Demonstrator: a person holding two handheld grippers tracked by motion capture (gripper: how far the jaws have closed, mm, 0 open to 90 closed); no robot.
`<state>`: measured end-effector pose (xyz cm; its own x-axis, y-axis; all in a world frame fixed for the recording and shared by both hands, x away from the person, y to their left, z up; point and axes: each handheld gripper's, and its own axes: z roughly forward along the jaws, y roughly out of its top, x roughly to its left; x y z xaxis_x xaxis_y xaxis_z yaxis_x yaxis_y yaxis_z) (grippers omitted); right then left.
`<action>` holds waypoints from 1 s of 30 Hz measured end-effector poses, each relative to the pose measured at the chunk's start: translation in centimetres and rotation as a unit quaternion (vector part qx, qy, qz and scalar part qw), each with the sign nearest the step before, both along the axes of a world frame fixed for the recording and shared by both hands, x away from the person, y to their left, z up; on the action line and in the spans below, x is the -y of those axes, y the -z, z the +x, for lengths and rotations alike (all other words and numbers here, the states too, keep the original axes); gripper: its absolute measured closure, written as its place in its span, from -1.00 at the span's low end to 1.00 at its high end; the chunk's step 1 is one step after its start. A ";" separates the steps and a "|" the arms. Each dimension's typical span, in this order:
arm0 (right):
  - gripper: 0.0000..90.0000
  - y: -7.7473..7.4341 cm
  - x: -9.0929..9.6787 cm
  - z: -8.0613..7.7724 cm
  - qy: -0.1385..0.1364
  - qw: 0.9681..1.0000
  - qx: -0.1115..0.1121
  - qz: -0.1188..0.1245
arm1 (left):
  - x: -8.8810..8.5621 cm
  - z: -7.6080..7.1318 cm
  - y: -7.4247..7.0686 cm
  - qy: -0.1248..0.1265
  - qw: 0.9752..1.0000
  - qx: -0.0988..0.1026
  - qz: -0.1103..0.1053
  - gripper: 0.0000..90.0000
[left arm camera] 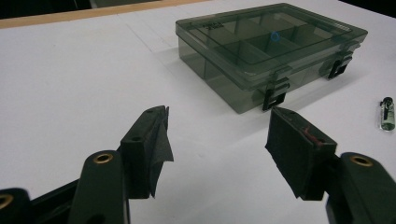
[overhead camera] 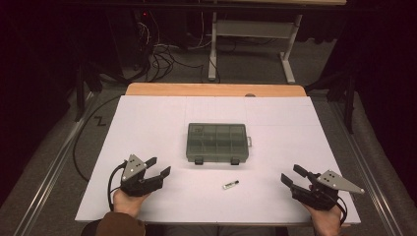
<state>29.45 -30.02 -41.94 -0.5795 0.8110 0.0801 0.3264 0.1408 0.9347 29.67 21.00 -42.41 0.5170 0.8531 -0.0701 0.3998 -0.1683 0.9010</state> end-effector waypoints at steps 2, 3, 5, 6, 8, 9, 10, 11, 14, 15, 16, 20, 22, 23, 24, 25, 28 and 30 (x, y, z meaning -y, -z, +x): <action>-0.14 0.0 0.0 0.0 0.000 1.000 0.000 0.000 | 0.0 0.0 0.0 0.000 1.000 0.000 0.000 -0.15; -0.14 0.0 0.0 0.0 0.000 1.000 0.000 0.000 | 0.0 0.0 0.0 0.000 1.000 0.000 0.000 -0.15; -0.14 0.0 0.0 0.0 -0.001 1.000 0.000 0.001 | 0.0 0.0 0.0 -0.001 1.000 -0.001 0.001 -0.15; -0.14 0.0 0.0 0.0 0.000 1.000 0.001 0.001 | 0.0 0.0 0.0 -0.001 1.000 -0.001 0.000 -0.15; -0.14 0.0 0.0 0.0 0.001 1.000 0.000 0.001 | 0.0 0.0 0.0 -0.001 1.000 -0.001 -0.002 -0.15; -0.14 0.0 0.0 0.0 0.001 1.000 0.000 0.000 | 0.0 0.0 0.0 -0.001 1.000 -0.001 -0.002 -0.15; -0.14 0.0 -0.1 0.0 0.001 1.000 0.001 0.000 | -0.1 0.0 0.0 -0.001 1.000 -0.001 -0.001 -0.15; -0.14 0.0 -0.1 0.0 0.001 1.000 0.000 0.000 | -0.1 0.0 0.0 -0.002 1.000 0.000 -0.003 -0.15; -0.14 0.0 0.0 0.0 0.002 1.000 0.000 0.001 | 0.0 0.1 0.0 -0.002 1.000 -0.001 -0.003 -0.15; -0.14 0.0 0.0 0.0 0.002 1.000 -0.001 0.002 | 0.0 0.1 0.0 -0.003 1.000 -0.001 -0.003 -0.15; -0.14 0.0 0.0 0.0 0.002 1.000 -0.001 0.002 | 0.0 0.1 0.0 -0.003 1.000 -0.001 -0.004 -0.15; -0.14 0.0 0.0 0.0 0.002 1.000 0.000 0.002 | -0.1 0.1 -0.1 -0.004 1.000 0.000 -0.005 -0.15; -0.14 0.0 -0.1 0.0 0.002 1.000 -0.001 0.002 | -0.1 0.1 -0.1 -0.004 1.000 0.000 -0.006 -0.15; -0.14 0.0 -0.1 0.0 0.003 1.000 -0.001 0.002 | -0.1 0.1 -0.1 -0.004 1.000 0.000 -0.007 -0.15; -0.14 0.0 -0.1 0.0 0.003 1.000 -0.001 0.002 | -0.1 0.1 -0.1 -0.004 1.000 0.000 -0.007 -0.14; -0.14 0.0 0.0 0.0 0.003 1.000 -0.001 0.001 | -0.1 0.1 -0.1 -0.004 1.000 0.000 -0.007 -0.14; -0.14 0.0 0.0 0.1 0.004 1.000 0.000 0.003 | -0.1 0.2 -0.1 -0.003 1.000 0.000 -0.007 -0.14; -0.14 -0.1 0.0 0.1 0.005 1.000 0.000 0.004 | -0.1 0.2 -0.1 -0.003 1.000 0.001 -0.008 -0.14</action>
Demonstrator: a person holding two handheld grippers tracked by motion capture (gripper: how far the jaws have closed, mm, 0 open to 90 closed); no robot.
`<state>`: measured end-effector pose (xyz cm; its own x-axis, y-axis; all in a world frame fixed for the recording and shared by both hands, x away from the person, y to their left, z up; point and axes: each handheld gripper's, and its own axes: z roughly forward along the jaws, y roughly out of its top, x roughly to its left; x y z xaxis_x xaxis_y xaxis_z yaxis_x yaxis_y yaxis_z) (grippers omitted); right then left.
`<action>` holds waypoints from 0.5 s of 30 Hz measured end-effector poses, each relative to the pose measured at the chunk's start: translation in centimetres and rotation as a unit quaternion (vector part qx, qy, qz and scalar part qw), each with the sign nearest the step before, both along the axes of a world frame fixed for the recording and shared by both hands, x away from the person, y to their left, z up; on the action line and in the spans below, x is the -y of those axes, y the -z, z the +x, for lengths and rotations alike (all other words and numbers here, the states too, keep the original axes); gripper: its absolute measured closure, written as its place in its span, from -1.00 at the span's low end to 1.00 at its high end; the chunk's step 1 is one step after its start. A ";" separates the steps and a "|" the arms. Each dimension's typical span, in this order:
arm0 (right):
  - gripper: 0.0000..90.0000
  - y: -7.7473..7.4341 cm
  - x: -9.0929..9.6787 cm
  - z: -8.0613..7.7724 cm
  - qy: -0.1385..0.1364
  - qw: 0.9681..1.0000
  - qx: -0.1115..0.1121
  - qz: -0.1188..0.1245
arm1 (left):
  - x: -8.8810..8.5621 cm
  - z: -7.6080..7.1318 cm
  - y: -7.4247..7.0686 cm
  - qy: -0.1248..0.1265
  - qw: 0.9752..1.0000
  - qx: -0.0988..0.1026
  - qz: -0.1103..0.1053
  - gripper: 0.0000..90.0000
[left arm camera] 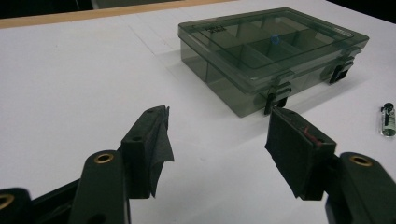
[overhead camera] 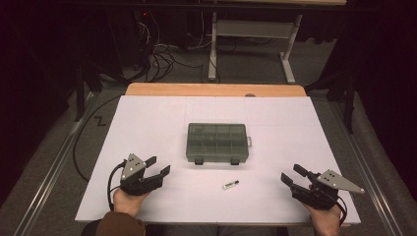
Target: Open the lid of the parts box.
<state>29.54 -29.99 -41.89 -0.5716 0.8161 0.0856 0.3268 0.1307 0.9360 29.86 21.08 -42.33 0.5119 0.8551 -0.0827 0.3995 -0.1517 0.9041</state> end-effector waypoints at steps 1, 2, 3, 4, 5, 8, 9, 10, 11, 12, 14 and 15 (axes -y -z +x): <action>-0.14 0.0 0.0 0.0 0.000 1.000 0.000 0.000 | 0.0 0.0 0.0 0.000 1.000 0.000 0.000 -0.14; -0.14 0.0 0.0 0.0 0.000 1.000 0.001 0.000 | 0.0 0.0 0.0 0.000 1.000 0.001 0.000 -0.14; -0.14 0.0 0.0 0.0 0.001 1.000 0.001 0.000 | 0.1 0.1 0.0 0.001 1.000 0.001 0.000 -0.14; -0.14 0.0 -0.1 0.0 0.001 1.000 0.001 0.001 | 0.1 0.1 0.0 0.001 1.000 0.001 0.000 -0.14; -0.13 0.0 -0.1 0.0 0.001 1.000 0.002 0.001 | 0.1 0.1 0.0 0.001 1.000 0.001 0.001 -0.14; -0.13 -0.1 -0.1 0.1 0.002 1.000 0.003 0.003 | 0.2 0.2 0.0 0.002 1.000 0.001 0.001 -0.14; -0.13 -0.1 -0.1 0.1 0.002 1.000 0.005 0.002 | 0.2 0.2 0.0 0.002 1.000 0.002 0.001 -0.14; -0.13 -0.1 -0.1 0.2 0.002 1.000 0.005 0.002 | 0.2 0.2 0.0 0.002 1.000 0.002 0.001 -0.13; -0.12 -0.1 -0.1 0.2 0.002 1.000 0.005 0.002 | 0.2 0.2 0.0 0.002 1.000 0.002 0.001 -0.13; -0.12 -0.1 -0.1 0.2 0.003 1.000 0.006 0.003 | 0.2 0.2 -0.1 0.002 1.000 0.003 0.000 -0.13; -0.12 -0.1 -0.1 0.2 0.003 1.000 0.006 0.004 | 0.2 0.3 -0.1 0.002 1.000 0.003 0.000 -0.13; -0.12 -0.1 -0.1 0.2 0.004 1.000 0.007 0.004 | 0.2 0.3 -0.1 0.002 1.000 0.004 0.000 -0.13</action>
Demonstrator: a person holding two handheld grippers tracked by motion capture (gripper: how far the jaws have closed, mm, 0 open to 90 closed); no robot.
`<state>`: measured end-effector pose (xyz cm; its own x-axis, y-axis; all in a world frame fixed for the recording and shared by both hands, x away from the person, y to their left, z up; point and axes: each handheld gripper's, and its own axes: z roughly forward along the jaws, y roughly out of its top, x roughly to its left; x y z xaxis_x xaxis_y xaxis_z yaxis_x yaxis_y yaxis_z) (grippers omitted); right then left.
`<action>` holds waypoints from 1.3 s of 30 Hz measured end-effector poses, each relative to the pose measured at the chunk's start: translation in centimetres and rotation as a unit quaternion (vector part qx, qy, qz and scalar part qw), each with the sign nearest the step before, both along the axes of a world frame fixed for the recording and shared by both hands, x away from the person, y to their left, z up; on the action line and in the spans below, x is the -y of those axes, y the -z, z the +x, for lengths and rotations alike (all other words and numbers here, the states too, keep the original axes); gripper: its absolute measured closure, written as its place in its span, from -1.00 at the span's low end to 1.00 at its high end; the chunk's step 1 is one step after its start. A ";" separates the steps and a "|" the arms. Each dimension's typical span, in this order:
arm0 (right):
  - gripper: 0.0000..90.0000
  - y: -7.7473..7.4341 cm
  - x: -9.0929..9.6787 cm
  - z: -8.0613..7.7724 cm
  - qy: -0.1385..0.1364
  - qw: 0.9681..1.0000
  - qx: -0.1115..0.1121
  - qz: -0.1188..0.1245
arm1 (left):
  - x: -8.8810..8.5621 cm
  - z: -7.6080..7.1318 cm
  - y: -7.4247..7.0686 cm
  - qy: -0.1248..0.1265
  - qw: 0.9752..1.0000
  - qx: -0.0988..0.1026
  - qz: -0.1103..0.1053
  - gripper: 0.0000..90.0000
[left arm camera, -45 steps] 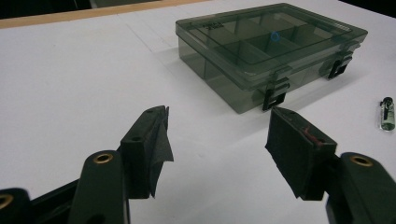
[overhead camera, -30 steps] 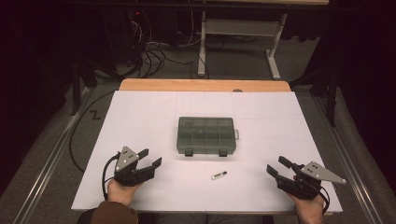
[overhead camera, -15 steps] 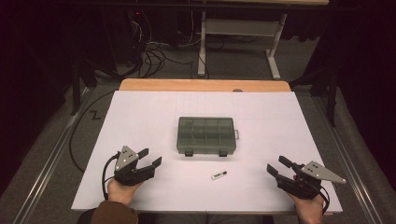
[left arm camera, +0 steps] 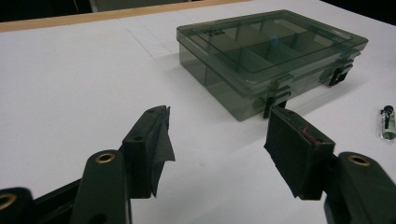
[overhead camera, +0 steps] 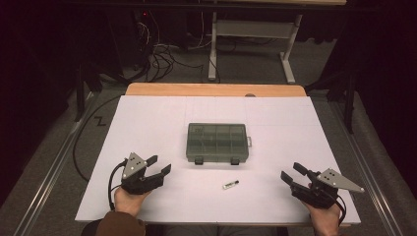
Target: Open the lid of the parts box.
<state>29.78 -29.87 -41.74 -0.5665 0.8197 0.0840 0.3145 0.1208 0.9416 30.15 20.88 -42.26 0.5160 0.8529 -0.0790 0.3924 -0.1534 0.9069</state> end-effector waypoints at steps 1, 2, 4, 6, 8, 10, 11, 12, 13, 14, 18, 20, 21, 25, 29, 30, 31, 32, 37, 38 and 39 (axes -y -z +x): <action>-0.12 0.0 0.0 0.0 0.000 1.000 0.000 0.001 | 0.0 0.0 0.0 0.000 1.000 0.000 0.000 -0.13; -0.11 0.0 0.0 0.1 0.000 1.000 0.001 0.001 | 0.0 0.0 0.0 0.000 1.000 0.000 0.000 -0.12; -0.11 0.0 0.0 0.1 0.001 1.000 0.001 0.002 | 0.0 0.1 0.0 0.000 1.000 0.001 0.000 -0.12; -0.11 0.0 -0.1 0.2 0.001 1.000 0.001 0.002 | 0.1 0.1 0.0 0.001 1.000 0.001 0.000 -0.12; -0.10 0.0 -0.2 0.3 0.000 1.000 0.001 0.002 | 0.1 0.2 -0.1 0.001 1.000 0.002 0.000 -0.12; -0.10 -0.1 -0.3 0.4 -0.003 1.000 0.002 0.001 | 0.2 0.2 -0.1 0.001 1.000 0.003 -0.001 -0.11; -0.10 -0.1 -0.3 0.5 -0.002 1.000 0.002 0.001 | 0.2 0.3 -0.1 0.001 1.000 0.003 -0.001 -0.11; -0.09 -0.1 -0.4 0.5 -0.004 1.000 0.002 0.000 | 0.2 0.3 -0.1 0.000 1.000 0.003 -0.001 -0.11; -0.09 -0.1 -0.4 0.5 -0.004 1.000 0.003 0.000 | 0.3 0.4 -0.1 0.001 1.000 0.003 -0.001 -0.11; -0.09 -0.1 -0.5 0.6 -0.005 1.000 0.003 0.000 | 0.3 0.4 -0.1 0.000 1.000 0.003 -0.002 -0.11; -0.09 -0.1 -0.5 0.7 -0.005 1.000 0.003 0.000 | 0.4 0.6 -0.1 0.001 1.000 0.005 -0.004 -0.10; -0.09 -0.1 -0.6 0.8 -0.005 1.000 0.003 0.000 | 0.5 0.7 -0.1 0.002 1.000 0.005 -0.004 -0.10; -0.09 -0.1 -0.6 0.8 -0.004 1.000 0.002 0.001 | 0.5 0.8 -0.1 0.003 1.000 0.005 -0.003 -0.10; -0.08 -0.1 -0.8 1.0 -0.007 1.000 0.002 0.000 | 0.8 1.0 -0.1 0.005 1.000 0.006 -0.001 -0.10; -0.07 -0.1 -1.0 1.2 -0.008 1.000 0.001 0.001 | 1.0 1.2 -0.1 0.006 1.000 0.006 0.001 -0.09; -0.07 -0.1 -1.1 1.3 -0.010 1.000 0.003 -0.001 | 1.1 1.3 -0.1 0.007 1.000 0.005 0.002 -0.09; -0.07 -0.1 -1.2 1.3 -0.010 1.000 0.002 -0.001 | 1.1 1.3 -0.1 0.008 1.000 0.005 0.003 -0.09; -0.06 -0.1 -1.2 1.4 -0.010 1.000 0.002 -0.001 | 1.1 1.3 -0.1 0.007 1.000 0.006 0.002 -0.09; -0.05 -0.1 -1.5 1.6 -0.013 1.000 0.002 -0.002 | 1.2 1.6 0.0 0.007 1.000 0.007 0.002 -0.08; -0.05 -0.1 -1.5 1.6 -0.013 1.000 0.002 -0.002 | 1.2 1.6 0.0 0.007 1.000 0.007 0.002 -0.08; -0.05 -0.1 -1.7 1.8 -0.014 1.000 0.003 -0.003 | 1.3 1.7 0.0 0.006 1.000 0.007 0.003 -0.08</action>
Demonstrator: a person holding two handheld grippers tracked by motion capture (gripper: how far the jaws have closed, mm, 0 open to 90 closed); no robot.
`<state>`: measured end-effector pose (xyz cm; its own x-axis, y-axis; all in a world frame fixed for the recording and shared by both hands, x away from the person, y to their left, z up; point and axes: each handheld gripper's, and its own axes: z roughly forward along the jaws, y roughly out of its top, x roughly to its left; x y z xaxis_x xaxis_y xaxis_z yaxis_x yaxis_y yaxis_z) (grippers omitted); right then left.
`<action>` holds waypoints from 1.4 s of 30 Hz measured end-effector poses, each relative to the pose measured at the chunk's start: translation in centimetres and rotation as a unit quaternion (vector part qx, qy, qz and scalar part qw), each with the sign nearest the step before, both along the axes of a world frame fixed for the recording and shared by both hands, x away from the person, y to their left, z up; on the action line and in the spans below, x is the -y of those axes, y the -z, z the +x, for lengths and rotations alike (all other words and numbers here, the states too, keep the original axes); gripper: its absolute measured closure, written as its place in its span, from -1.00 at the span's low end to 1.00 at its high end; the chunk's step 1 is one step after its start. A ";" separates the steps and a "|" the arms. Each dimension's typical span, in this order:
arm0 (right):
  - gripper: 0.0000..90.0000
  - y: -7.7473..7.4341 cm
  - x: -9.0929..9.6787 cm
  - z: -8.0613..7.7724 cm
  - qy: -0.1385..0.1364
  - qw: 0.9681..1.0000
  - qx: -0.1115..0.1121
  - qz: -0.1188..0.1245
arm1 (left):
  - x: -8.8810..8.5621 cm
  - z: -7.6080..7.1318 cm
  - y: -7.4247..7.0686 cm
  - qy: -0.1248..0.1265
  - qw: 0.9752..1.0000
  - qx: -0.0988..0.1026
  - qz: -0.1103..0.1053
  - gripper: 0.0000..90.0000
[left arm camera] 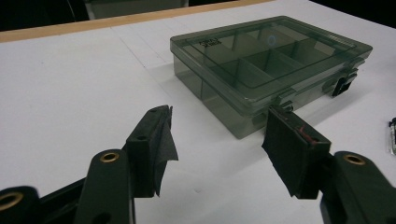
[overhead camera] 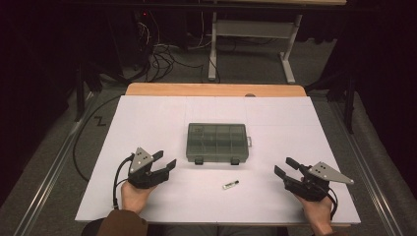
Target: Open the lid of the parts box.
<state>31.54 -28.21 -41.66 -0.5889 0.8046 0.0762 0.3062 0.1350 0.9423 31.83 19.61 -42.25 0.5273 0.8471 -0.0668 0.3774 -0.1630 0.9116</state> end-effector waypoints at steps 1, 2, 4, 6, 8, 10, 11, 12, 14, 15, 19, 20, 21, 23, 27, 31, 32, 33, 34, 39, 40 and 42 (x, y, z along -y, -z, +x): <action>-0.05 0.0 -0.1 0.1 -0.001 1.000 0.001 0.000 | 0.0 0.1 0.0 0.001 1.000 -0.001 0.002 -0.08; -0.05 0.0 -0.1 0.1 -0.002 1.000 0.001 -0.001 | 0.1 0.1 0.0 0.000 1.000 -0.001 0.002 -0.08; -0.04 0.0 -0.3 0.3 -0.004 1.000 0.001 -0.002 | 0.1 0.1 0.0 0.000 1.000 -0.001 0.002 -0.08; -0.04 0.0 -0.4 0.4 -0.006 1.000 0.002 -0.003 | 0.2 0.2 0.0 0.000 1.000 0.000 0.002 -0.08; -0.03 0.0 -0.6 0.5 -0.008 1.000 0.000 -0.003 | 0.2 0.2 0.0 0.000 1.000 0.001 0.003 -0.08; -0.03 0.0 -0.7 0.7 -0.009 1.000 0.002 -0.004 | 0.2 0.2 -0.1 0.001 1.000 0.002 0.003 -0.08; -0.03 0.0 -0.7 0.7 -0.009 1.000 0.002 -0.004 | 0.2 0.2 -0.1 0.001 1.000 0.003 0.003 -0.08; -0.02 0.0 -0.9 0.8 -0.010 1.000 0.004 -0.004 | 0.2 0.3 -0.1 0.001 1.000 0.003 0.002 -0.08; -0.02 0.0 -1.0 0.9 -0.011 1.000 0.002 -0.003 | 0.2 0.3 0.0 0.001 1.000 0.001 0.002 -0.08; -0.02 0.0 -1.0 0.9 -0.011 1.000 0.002 -0.003 | 0.3 0.4 0.0 0.001 1.000 0.001 0.001 -0.08; -0.01 0.0 -1.1 1.1 -0.011 1.000 0.002 0.000 | 0.4 0.5 -0.1 0.003 1.000 0.004 0.002 -0.07; -0.01 0.1 -1.1 1.2 -0.011 1.000 0.002 0.000 | 0.4 0.5 -0.1 0.003 1.000 0.003 0.001 -0.07; -0.01 0.1 -1.1 1.2 -0.011 1.000 0.002 0.000 | 0.5 0.6 0.0 0.004 1.000 0.002 0.001 -0.07; 0.00 0.1 -1.2 1.3 -0.011 1.000 0.002 0.001 | 0.5 0.7 0.0 0.004 1.000 -0.001 0.000 -0.06; 0.00 0.1 -1.3 1.5 -0.011 1.000 0.000 0.005 | 0.6 0.9 0.1 0.005 1.000 -0.002 -0.003 -0.05; 0.00 0.2 -1.6 1.7 -0.013 1.000 0.000 0.004 | 0.7 1.0 0.0 0.004 1.000 -0.001 -0.006 -0.05; 0.00 0.2 -1.7 1.8 -0.013 1.000 0.000 0.004 | 0.7 1.0 0.0 0.004 1.000 0.000 -0.005 -0.05; 0.00 0.2 -1.7 1.8 -0.014 1.000 0.000 0.003 | 0.8 1.1 0.0 0.004 1.000 0.000 -0.006 -0.05; 0.00 0.2 -1.8 1.9 -0.015 1.000 0.001 0.003 | 0.8 1.1 0.0 0.004 1.000 0.001 -0.006 -0.05; 0.01 0.2 -2.2 2.3 -0.016 1.000 -0.002 0.002 | 0.9 1.4 0.0 0.004 1.000 0.000 -0.008 -0.05; 0.01 0.2 -2.3 2.3 -0.017 1.000 -0.002 0.002 | 0.9 1.4 0.0 0.005 1.000 0.001 -0.007 -0.05; 0.01 0.2 -2.5 2.4 -0.018 1.000 -0.002 0.002 | 1.0 1.4 0.0 0.006 1.000 0.002 -0.005 -0.05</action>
